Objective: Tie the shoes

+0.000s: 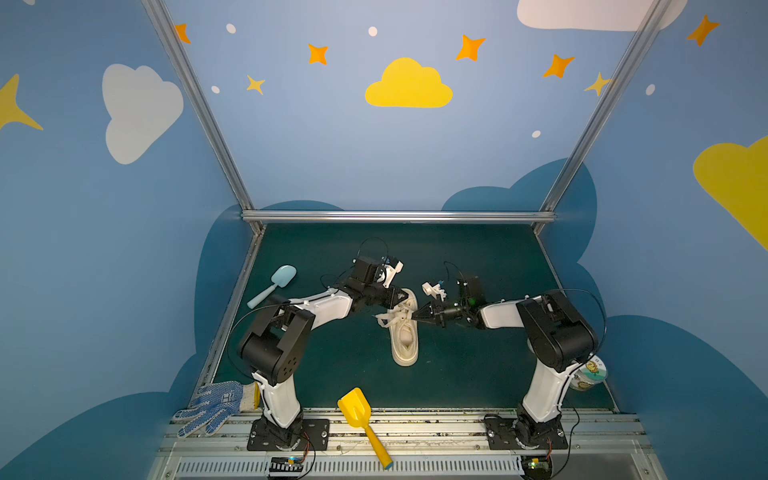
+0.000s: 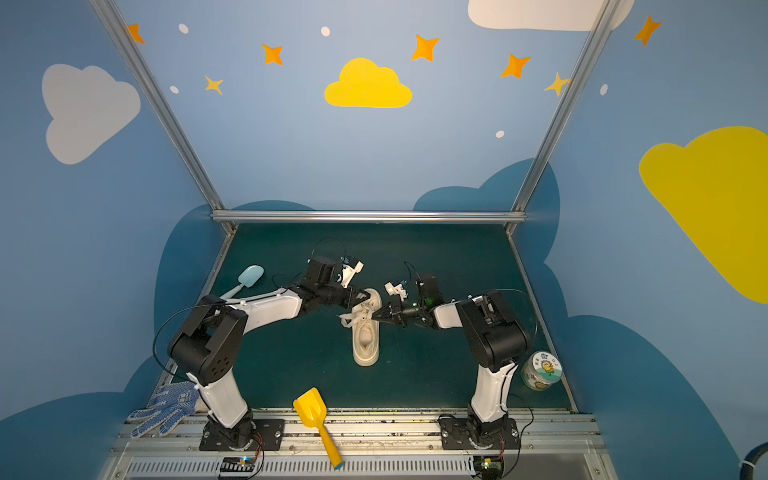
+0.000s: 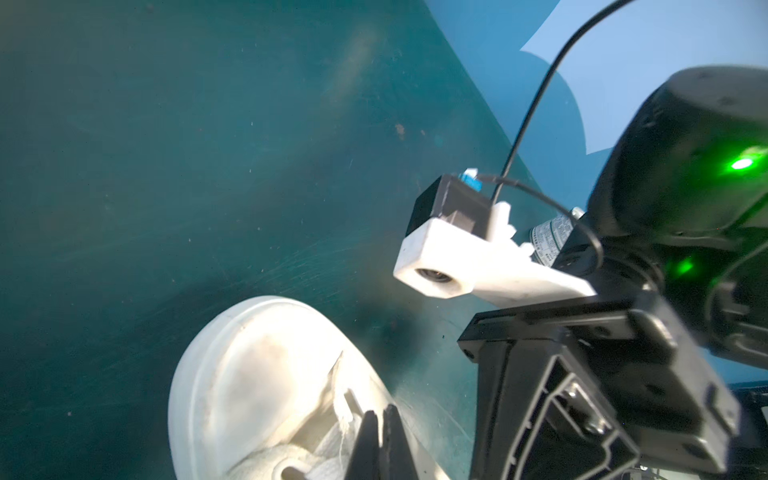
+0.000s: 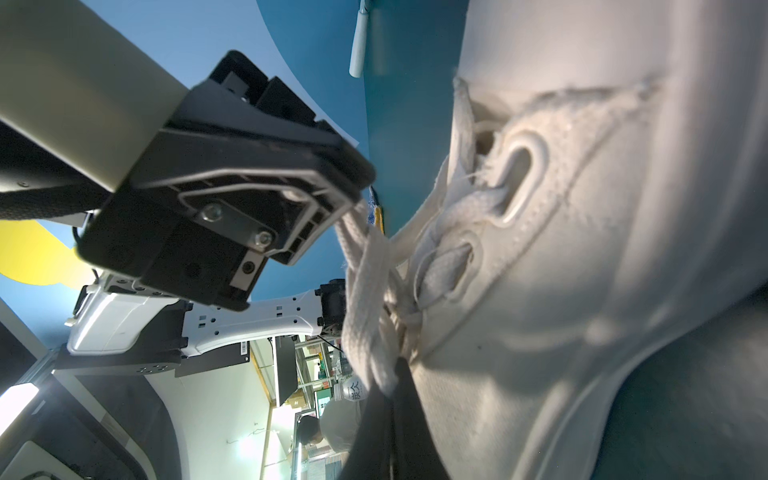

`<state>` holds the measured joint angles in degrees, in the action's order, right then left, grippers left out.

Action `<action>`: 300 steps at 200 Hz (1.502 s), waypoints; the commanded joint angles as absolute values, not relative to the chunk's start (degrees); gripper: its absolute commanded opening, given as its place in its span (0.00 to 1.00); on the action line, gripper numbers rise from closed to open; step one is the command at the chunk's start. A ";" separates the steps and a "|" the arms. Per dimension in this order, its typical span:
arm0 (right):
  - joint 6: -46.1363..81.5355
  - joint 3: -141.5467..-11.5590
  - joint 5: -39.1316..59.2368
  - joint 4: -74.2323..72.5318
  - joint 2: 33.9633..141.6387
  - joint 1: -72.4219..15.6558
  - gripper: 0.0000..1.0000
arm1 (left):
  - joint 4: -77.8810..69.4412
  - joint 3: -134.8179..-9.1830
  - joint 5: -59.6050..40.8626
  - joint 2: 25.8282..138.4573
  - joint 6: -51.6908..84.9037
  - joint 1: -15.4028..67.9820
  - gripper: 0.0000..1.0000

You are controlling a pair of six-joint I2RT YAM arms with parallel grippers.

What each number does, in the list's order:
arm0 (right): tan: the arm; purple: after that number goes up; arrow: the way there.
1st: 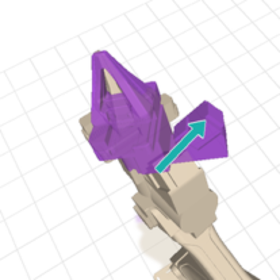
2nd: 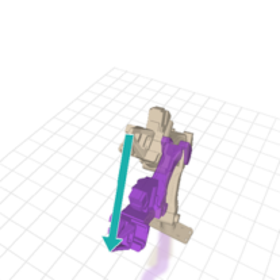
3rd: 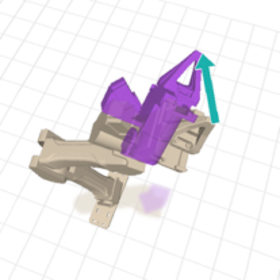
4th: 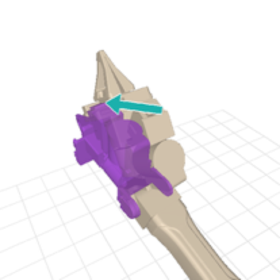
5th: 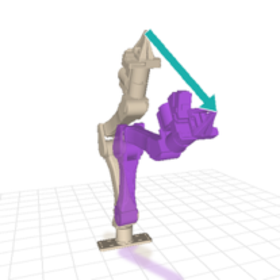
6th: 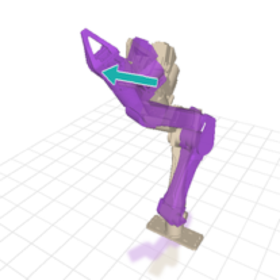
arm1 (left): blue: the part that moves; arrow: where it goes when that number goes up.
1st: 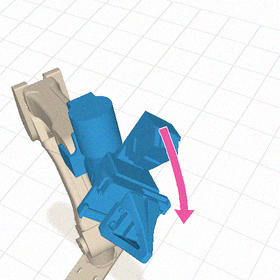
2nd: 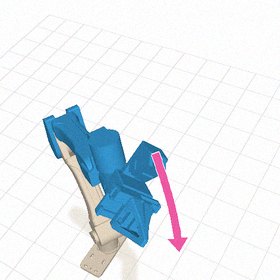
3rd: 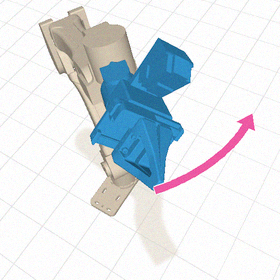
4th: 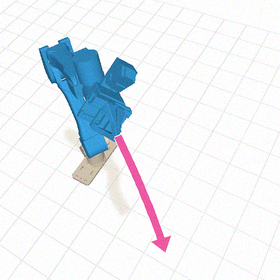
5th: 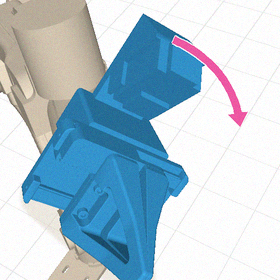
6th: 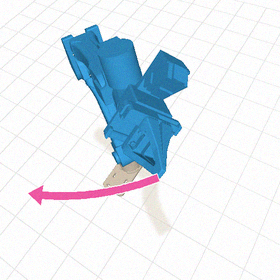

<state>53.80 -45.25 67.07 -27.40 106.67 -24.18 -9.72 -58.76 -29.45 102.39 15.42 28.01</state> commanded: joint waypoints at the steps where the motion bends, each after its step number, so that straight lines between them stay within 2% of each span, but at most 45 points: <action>1: 50.78 -44.35 68.11 -23.60 104.42 -23.72 0.00 | -9.49 -57.86 -28.30 99.78 14.69 27.25 0.03; 160: 42.29 -41.79 65.94 -10.61 100.03 -20.75 0.00 | -5.12 -58.71 -29.80 98.36 10.41 24.18 0.03; 220: 39.66 -41.57 63.36 -3.59 99.08 -19.02 0.00 | -7.55 -57.74 -30.39 98.72 10.98 22.60 0.03; 300: 44.85 -38.95 58.92 -2.04 98.04 -17.34 0.00 | -8.61 -57.38 -31.37 99.67 11.53 21.77 0.03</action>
<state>43.09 -40.36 61.43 -5.15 98.96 -18.15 -6.55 -57.54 -31.97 100.47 11.99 22.98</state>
